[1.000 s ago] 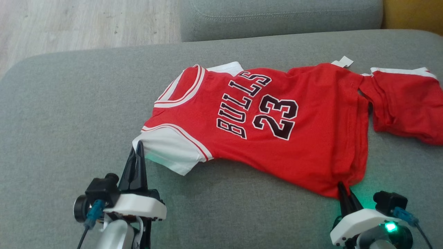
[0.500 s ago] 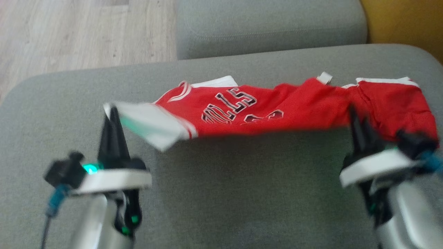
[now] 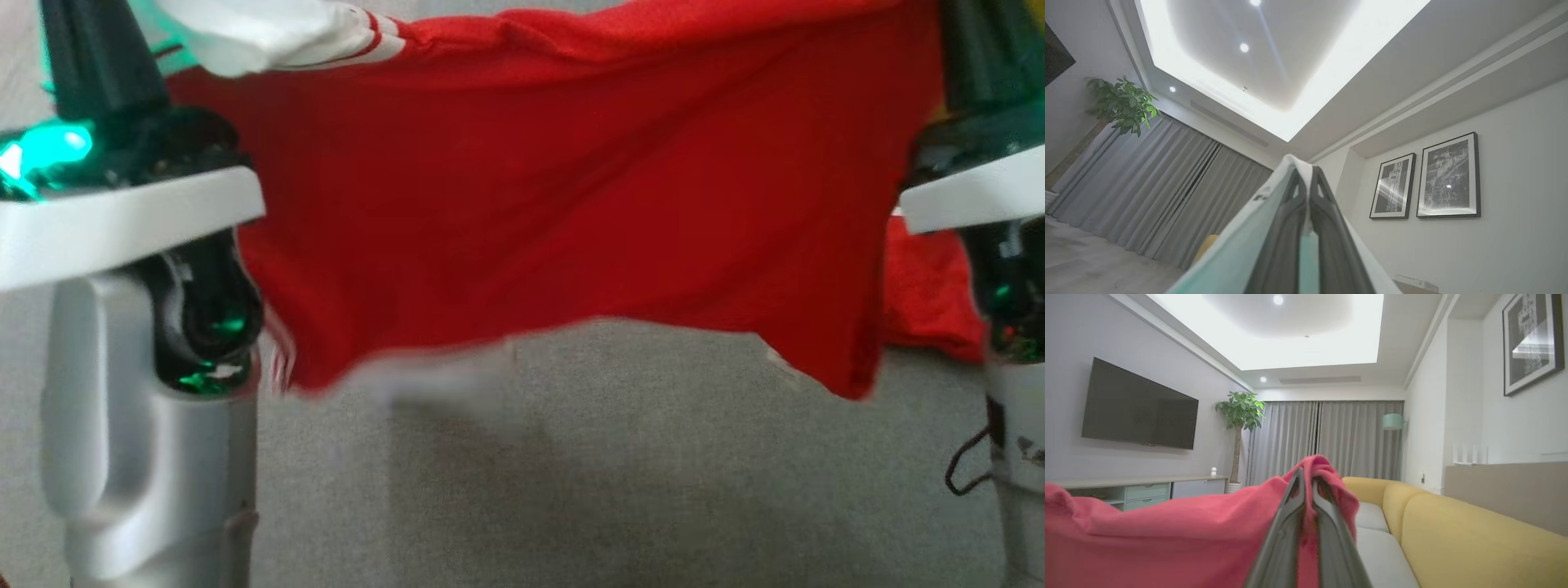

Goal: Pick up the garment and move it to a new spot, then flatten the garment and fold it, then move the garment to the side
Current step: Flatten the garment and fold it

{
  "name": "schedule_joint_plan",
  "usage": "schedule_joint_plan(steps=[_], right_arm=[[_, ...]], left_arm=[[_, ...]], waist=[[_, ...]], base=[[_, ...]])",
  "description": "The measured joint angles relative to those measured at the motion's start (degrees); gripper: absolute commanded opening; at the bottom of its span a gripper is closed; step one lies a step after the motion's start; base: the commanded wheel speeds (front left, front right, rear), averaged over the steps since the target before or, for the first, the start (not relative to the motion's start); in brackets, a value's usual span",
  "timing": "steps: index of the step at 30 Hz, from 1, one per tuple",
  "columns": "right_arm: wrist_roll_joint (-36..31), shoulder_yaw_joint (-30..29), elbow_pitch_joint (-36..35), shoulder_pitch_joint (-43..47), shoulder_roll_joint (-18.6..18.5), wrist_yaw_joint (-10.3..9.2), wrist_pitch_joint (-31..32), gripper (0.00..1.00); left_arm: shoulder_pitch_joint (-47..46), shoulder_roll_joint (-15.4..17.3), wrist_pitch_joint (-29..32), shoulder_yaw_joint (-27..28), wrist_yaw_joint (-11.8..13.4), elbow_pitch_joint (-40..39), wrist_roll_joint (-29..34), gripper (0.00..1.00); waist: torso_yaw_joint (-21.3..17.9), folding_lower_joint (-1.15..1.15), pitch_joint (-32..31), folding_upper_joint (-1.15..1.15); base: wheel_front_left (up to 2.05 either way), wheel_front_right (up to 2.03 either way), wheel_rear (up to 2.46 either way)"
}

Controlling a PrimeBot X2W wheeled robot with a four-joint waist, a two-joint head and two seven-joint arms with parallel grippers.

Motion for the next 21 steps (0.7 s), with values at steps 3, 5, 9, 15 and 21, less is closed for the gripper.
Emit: schedule_joint_plan(steps=[3,5,9,15,21], right_arm=[[0.5,-0.9,-2.7,-0.7,0.8,0.00,3.0,0.00],[0.9,-1.7,-4.3,-0.7,1.8,0.00,5.3,0.00],[0.1,-2.4,-6.1,-0.6,3.0,0.00,10.2,0.00],[1.3,-3.4,0.8,-3.0,5.2,0.00,12.9,0.00],[-0.3,0.2,19.5,-25.0,4.7,0.00,8.9,0.00]], left_arm=[[-0.7,0.1,3.4,0.3,1.4,-3.7,-1.1,0.00],[-0.8,0.7,5.3,0.3,2.2,-5.4,-1.2,0.00],[-1.3,2.1,8.2,0.5,3.1,-6.1,-1.2,0.00],[-7.6,4.0,10.4,1.3,2.4,2.9,-2.0,0.00],[-28.4,8.9,8.9,2.6,-0.9,21.6,-0.2,0.00]], waist=[[0.2,0.00,-0.1,0.00],[0.4,0.00,0.0,0.00],[0.7,0.00,1.2,0.00],[0.7,0.00,5.6,0.00],[0.3,0.02,14.2,0.00]], base=[[0.00,0.00,0.00],[0.00,0.00,0.00],[0.00,0.00,0.00],[0.00,0.00,0.00],[0.00,0.00,0.00]])
